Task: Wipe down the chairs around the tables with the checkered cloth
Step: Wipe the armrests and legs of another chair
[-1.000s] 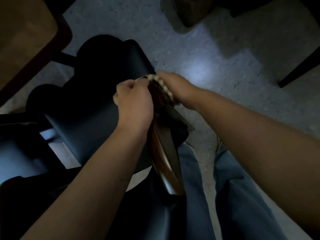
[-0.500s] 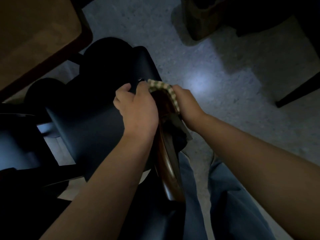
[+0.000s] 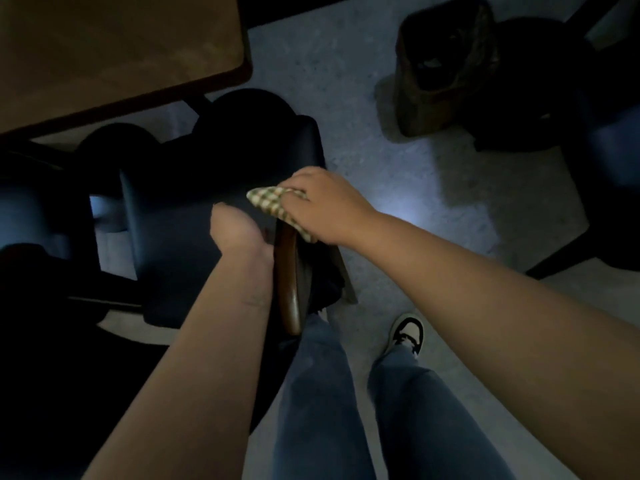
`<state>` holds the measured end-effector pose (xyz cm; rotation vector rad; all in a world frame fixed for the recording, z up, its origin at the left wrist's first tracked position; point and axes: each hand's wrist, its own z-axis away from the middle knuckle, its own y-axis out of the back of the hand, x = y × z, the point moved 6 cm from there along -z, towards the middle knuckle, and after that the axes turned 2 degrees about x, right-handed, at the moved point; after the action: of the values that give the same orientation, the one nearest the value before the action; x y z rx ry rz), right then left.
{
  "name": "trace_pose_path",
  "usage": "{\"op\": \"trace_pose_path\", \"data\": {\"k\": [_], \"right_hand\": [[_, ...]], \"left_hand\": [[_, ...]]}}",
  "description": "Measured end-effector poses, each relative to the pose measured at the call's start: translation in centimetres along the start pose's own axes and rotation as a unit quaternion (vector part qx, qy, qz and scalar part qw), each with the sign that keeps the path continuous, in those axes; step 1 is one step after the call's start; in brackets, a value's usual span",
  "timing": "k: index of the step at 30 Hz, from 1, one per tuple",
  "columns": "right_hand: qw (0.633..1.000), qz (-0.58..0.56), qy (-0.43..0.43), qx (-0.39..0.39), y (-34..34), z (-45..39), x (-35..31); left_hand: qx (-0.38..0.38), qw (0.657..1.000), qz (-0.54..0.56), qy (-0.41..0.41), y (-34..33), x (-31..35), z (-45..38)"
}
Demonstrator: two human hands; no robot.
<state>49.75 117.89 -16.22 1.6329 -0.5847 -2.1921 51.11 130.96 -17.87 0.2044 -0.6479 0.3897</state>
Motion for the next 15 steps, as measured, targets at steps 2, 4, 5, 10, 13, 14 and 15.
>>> {"op": "trace_pose_path", "data": {"k": [2,4,5,10,13,14,15], "right_hand": [[0.999,0.033,0.006,-0.022,-0.7,-0.1,-0.5],[0.999,0.039,0.004,-0.011,-0.9,-0.2,-0.9],[0.999,0.035,0.002,-0.005,-1.0,-0.2,-1.0],[0.99,0.096,0.099,0.029,-1.6,2.3,-3.4],[0.981,0.141,0.128,0.019,-2.1,5.1,-5.2],[0.977,0.154,0.148,0.011,-2.3,6.2,-5.9],[0.972,0.161,0.169,0.003,-2.6,7.3,-6.7]], "left_hand": [[0.01,1.0,0.01,-0.005,0.9,0.3,-0.8],[0.002,1.0,0.023,0.01,1.1,0.2,-1.6],[-0.005,1.0,0.026,0.015,1.2,0.1,-1.9],[-0.061,0.998,0.012,0.029,1.3,-0.3,-1.1],[-0.125,0.989,-0.08,0.02,3.7,0.2,1.0],[-0.146,0.981,-0.128,0.003,4.9,0.8,1.5],[-0.165,0.967,-0.194,-0.026,6.3,1.5,1.9]]}}
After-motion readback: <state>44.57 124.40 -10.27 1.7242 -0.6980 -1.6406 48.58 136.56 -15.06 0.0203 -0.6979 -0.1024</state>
